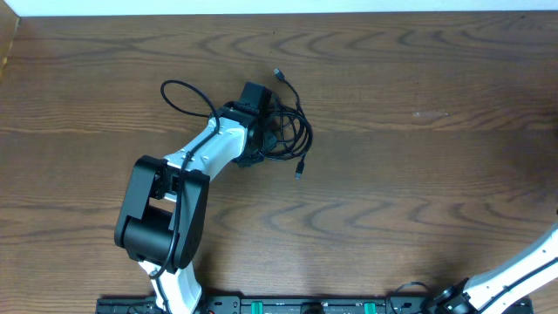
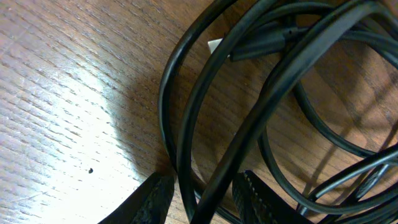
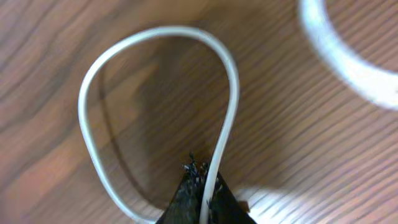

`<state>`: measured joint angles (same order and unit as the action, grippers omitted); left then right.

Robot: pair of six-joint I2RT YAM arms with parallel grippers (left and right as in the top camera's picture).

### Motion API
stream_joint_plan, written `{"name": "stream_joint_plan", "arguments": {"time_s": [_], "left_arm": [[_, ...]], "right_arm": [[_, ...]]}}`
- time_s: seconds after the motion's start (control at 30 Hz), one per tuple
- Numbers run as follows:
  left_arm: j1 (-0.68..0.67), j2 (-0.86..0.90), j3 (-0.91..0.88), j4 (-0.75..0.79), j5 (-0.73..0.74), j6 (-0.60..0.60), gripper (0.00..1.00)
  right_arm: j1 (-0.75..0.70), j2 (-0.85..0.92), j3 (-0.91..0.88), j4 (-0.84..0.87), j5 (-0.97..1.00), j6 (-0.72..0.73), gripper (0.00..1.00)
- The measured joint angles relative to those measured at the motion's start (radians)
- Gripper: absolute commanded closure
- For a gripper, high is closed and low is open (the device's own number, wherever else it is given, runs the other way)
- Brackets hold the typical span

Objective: Untangle cables

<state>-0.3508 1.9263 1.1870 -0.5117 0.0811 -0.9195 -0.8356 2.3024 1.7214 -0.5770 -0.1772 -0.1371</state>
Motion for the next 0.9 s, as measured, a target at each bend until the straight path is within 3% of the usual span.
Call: {"name": "stream_joint_plan", "arguments": {"time_s": [0.4, 0.67, 0.9], "left_arm": [[0.000, 0.000, 0.000, 0.000, 0.000, 0.000, 0.60], [-0.004, 0.000, 0.000, 0.000, -0.014, 0.000, 0.60], [-0.005, 0.000, 0.000, 0.013, -0.026, 0.000, 0.60]], "right_arm": [[0.095, -0.029, -0.002, -0.235, -0.100, 0.024, 0.99], [0.267, -0.065, -0.014, -0.349, -0.116, 0.020, 0.99], [0.467, -0.204, -0.015, -0.444, -0.151, 0.009, 0.99]]}}
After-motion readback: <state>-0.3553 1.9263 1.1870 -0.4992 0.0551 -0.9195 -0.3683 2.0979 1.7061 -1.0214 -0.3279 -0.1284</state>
